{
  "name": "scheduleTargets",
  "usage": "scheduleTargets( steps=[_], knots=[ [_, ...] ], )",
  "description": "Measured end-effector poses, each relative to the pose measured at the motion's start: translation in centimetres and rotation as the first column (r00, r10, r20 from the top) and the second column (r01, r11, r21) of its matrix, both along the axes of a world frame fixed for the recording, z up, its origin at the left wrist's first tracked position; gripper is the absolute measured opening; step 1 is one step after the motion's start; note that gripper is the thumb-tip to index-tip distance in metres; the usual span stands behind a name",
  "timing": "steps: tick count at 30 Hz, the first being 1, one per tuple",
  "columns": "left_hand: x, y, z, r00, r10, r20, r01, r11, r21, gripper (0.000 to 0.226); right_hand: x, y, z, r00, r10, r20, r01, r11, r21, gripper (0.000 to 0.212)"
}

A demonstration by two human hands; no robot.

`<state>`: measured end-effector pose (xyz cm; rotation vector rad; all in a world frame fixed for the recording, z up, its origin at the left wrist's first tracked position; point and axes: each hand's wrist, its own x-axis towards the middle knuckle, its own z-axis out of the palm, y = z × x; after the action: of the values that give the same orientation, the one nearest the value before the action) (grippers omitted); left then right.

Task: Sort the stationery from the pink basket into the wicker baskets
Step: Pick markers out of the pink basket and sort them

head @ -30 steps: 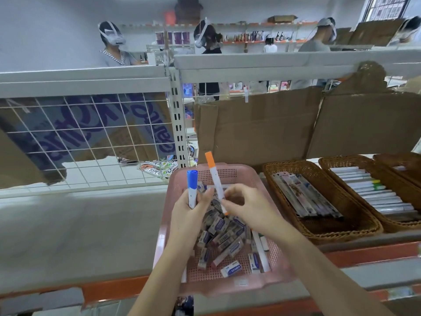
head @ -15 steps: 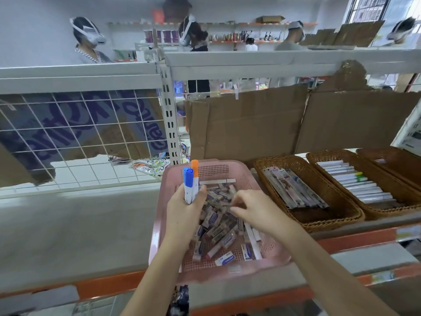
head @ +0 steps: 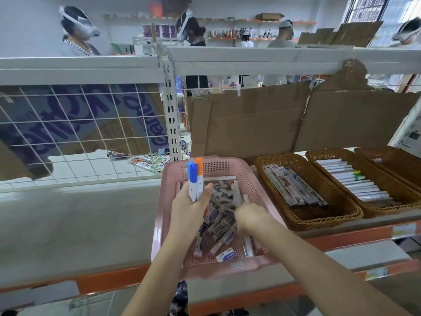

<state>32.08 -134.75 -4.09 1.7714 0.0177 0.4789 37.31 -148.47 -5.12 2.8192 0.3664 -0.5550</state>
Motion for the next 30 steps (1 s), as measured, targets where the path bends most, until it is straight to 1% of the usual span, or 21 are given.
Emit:
scheduleTargets(
  steps=[2, 4, 5, 7, 8, 10, 12, 15, 16, 17, 19, 21, 22, 25, 27, 30],
  knots=[
    [0.0, 0.1, 0.0, 1.0, 0.004, -0.008, -0.004, 1.0, 0.015, 0.036, -0.1, 0.1, -0.2, 1.0, -0.003, -0.015, 0.003, 1.0, 0.003, 0.031],
    [-0.1, 0.1, 0.0, 1.0, 0.001, -0.014, -0.001, 1.0, 0.02, 0.035, -0.2, 0.0, -0.1, 0.999, -0.039, -0.026, 0.04, 0.998, 0.041, 0.034],
    [-0.1, 0.1, 0.0, 1.0, 0.0, -0.015, 0.001, 1.0, 0.017, 0.035, -0.2, -0.3, 0.2, 0.997, -0.065, -0.028, 0.068, 0.994, 0.088, 0.035],
    [-0.2, 0.2, 0.0, 1.0, -0.006, -0.018, 0.007, 1.0, 0.013, 0.035, -0.2, -1.1, 1.1, 0.991, -0.13, -0.035, 0.135, 0.957, 0.255, 0.034],
    [-0.2, 0.2, 0.0, 1.0, -0.011, -0.021, 0.011, 1.0, 0.011, 0.036, -0.2, -1.7, 1.6, 0.987, -0.154, -0.047, 0.161, 0.916, 0.367, 0.027],
    [-0.2, 0.2, -0.1, 0.999, -0.027, -0.033, 0.026, 1.0, -0.014, 0.036, -0.6, -2.9, 2.8, 0.981, -0.185, -0.058, 0.183, 0.788, 0.588, 0.012],
    [-0.2, 0.1, -0.1, 0.996, -0.075, -0.038, 0.074, 0.997, -0.035, 0.034, -1.2, -3.4, 4.1, 0.984, -0.174, -0.043, 0.148, 0.654, 0.742, 0.008],
    [-0.2, -0.2, 0.2, 0.981, -0.193, -0.038, 0.191, 0.981, -0.039, 0.021, -2.3, -3.1, 5.7, 0.994, -0.108, -0.026, 0.072, 0.456, 0.887, 0.007],
    [-0.3, -0.3, 0.2, 0.973, -0.228, -0.035, 0.227, 0.973, -0.039, 0.019, -2.7, -2.9, 6.1, 0.996, -0.086, -0.018, 0.052, 0.41, 0.911, 0.006],
    [-0.3, -0.4, 0.3, 0.966, -0.257, -0.032, 0.256, 0.966, -0.041, 0.018, -2.9, -2.8, 6.4, 0.997, -0.071, -0.003, 0.03, 0.386, 0.922, 0.007],
    [-0.4, -0.5, 0.4, 0.955, -0.295, -0.027, 0.294, 0.955, -0.039, 0.019, -3.3, -2.5, 7.1, 0.999, -0.045, 0.025, -0.007, 0.359, 0.933, 0.011],
    [-0.5, -0.7, 0.5, 0.95, -0.313, -0.005, 0.312, 0.95, -0.026, 0.024, -3.6, -2.3, 7.6, 1.0, -0.014, 0.012, -0.007, 0.317, 0.948, 0.012],
    [-0.6, -0.8, 0.6, 0.95, -0.312, 0.008, 0.312, 0.95, -0.023, 0.026, -3.7, -2.3, 7.7, 1.0, -0.01, 0.02, -0.016, 0.321, 0.947, 0.012],
    [-0.5, -0.9, 0.6, 0.949, -0.314, 0.032, 0.314, 0.949, -0.025, 0.028, -3.9, -2.1, 7.8, 0.996, -0.024, 0.091, -0.074, 0.395, 0.916, 0.018],
    [-0.4, -0.9, 0.6, 0.945, -0.324, 0.047, 0.325, 0.945, -0.026, 0.031, -4.1, -1.8, 7.7, 0.994, -0.022, 0.109, -0.091, 0.397, 0.913, 0.023],
    [-0.4, -0.9, 0.6, 0.947, -0.317, 0.057, 0.32, 0.946, -0.051, 0.03, -4.2, -1.3, 7.5, 0.99, -0.033, 0.134, -0.112, 0.38, 0.918, 0.021]
  ],
)
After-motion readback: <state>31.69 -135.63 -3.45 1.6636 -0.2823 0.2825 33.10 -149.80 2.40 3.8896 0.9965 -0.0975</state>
